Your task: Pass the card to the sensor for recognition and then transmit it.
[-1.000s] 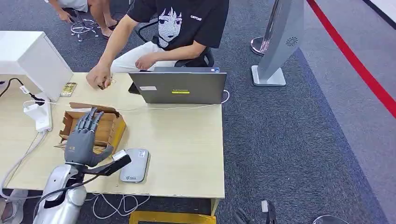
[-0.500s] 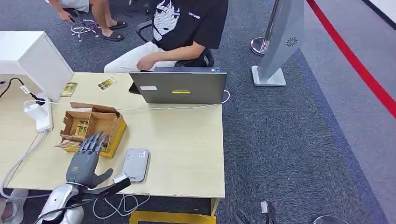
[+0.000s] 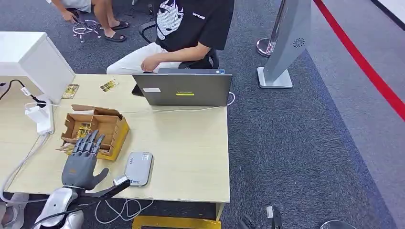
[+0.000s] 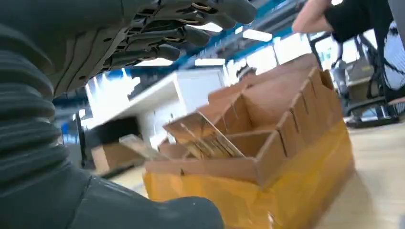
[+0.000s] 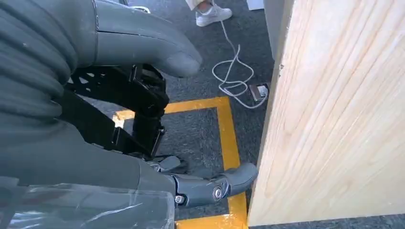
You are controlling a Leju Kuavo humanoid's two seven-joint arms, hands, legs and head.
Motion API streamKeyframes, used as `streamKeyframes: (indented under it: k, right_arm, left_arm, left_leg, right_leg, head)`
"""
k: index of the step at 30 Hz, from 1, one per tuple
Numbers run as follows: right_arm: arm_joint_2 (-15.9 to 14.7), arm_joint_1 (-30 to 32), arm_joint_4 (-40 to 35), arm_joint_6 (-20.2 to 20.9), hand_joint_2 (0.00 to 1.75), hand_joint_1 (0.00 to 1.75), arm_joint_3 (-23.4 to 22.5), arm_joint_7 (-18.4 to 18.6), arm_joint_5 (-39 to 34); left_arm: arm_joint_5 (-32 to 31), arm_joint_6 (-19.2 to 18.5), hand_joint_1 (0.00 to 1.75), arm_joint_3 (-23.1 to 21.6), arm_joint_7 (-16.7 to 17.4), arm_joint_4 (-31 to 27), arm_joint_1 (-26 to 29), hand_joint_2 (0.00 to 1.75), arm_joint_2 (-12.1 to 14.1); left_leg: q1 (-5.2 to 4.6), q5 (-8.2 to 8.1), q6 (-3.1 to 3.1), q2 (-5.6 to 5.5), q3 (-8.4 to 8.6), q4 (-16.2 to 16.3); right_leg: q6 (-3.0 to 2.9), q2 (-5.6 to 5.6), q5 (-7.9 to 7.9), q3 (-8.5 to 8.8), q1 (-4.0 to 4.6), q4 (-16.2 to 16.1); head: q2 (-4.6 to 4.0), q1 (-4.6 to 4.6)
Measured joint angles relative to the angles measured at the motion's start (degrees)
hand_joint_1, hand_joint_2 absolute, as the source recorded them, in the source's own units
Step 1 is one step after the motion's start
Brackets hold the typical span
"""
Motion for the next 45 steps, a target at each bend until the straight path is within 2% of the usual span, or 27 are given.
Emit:
streamKeyframes:
  k: [3, 6, 12, 25, 26, 27, 37, 45]
  right_arm:
    - [0.07, -0.03, -0.02, 0.46, 1.75, 0.00, 0.00, 0.24, 0.39]
    - [0.28, -0.03, -0.02, 0.59, 1.75, 0.00, 0.00, 0.24, 0.50]
    - [0.39, -0.03, -0.02, 0.59, 1.75, 0.00, 0.00, 0.24, 0.59]
    - [0.46, -0.04, -0.02, 0.63, 1.75, 0.00, 0.00, 0.24, 0.59]
    - [0.46, -0.04, -0.02, 0.61, 1.75, 0.00, 0.00, 0.24, 0.59]
    - [0.46, -0.05, -0.02, 0.61, 1.75, 0.00, 0.00, 0.24, 0.61]
    - [0.48, -0.04, -0.02, 0.61, 1.75, 0.00, 0.00, 0.24, 0.70]
    - [0.48, -0.04, 0.00, 0.66, 1.75, 0.00, 0.00, 0.17, 1.05]
  left_arm:
    - [-2.42, 3.54, 0.00, 0.11, 0.59, 2.67, -1.36, 1.75, 1.81]
    - [-2.57, 4.80, 0.00, 0.52, 0.28, 5.36, -2.57, 1.75, 2.99]
    - [-3.32, 4.87, 0.00, 0.68, -0.11, 8.96, -3.93, 1.75, 4.21]
    - [-4.32, 5.44, 0.00, 0.68, -0.13, 12.06, -4.95, 1.75, 5.24]
    - [-4.26, 5.44, 1.61, 0.68, -0.11, 12.17, -5.12, 1.75, 5.24]
    - [-4.12, 5.46, 1.75, 0.68, -0.13, 12.32, -5.29, 1.75, 5.24]
    - [-3.08, 5.50, 1.75, 0.68, -0.64, 12.61, -6.63, 1.75, 5.00]
    - [-1.11, 8.54, 1.75, 0.68, -2.89, 12.07, -6.75, 1.75, 4.00]
  left_leg:
    - [0.01, 0.01, -0.01, 0.00, 0.01, 0.00]
    - [0.02, 0.02, 0.00, -0.01, 0.01, 0.00]
    - [0.01, 0.02, 0.00, -0.01, 0.00, 0.00]
    - [0.01, 0.02, 0.00, -0.01, 0.01, 0.00]
    - [0.01, 0.02, 0.00, -0.01, 0.00, 0.00]
    - [0.01, 0.02, 0.00, -0.01, 0.00, 0.00]
    - [0.01, 0.02, 0.00, -0.01, 0.01, 0.00]
    - [0.01, 0.02, 0.00, -0.02, 0.00, 0.00]
  right_leg:
    - [0.00, 0.00, 0.00, 0.01, 0.01, 0.00]
    - [0.00, -0.01, 0.00, 0.02, 0.01, 0.01]
    - [0.00, 0.00, 0.00, 0.02, 0.00, 0.00]
    - [0.00, -0.01, 0.00, 0.01, 0.01, 0.00]
    - [0.00, -0.01, 0.00, 0.01, 0.01, 0.00]
    - [0.00, -0.01, 0.00, 0.01, 0.01, 0.00]
    - [0.00, -0.01, 0.01, 0.01, 0.01, 0.00]
    - [0.00, -0.02, 0.00, 0.01, 0.01, 0.00]
  head:
    - [0.00, 0.00]
    - [0.00, -0.02]
    - [0.02, 0.00]
    - [0.02, -0.02]
    - [0.00, 0.00]
    - [0.02, 0.00]
    - [0.02, 0.00]
    - [0.02, 0.00]
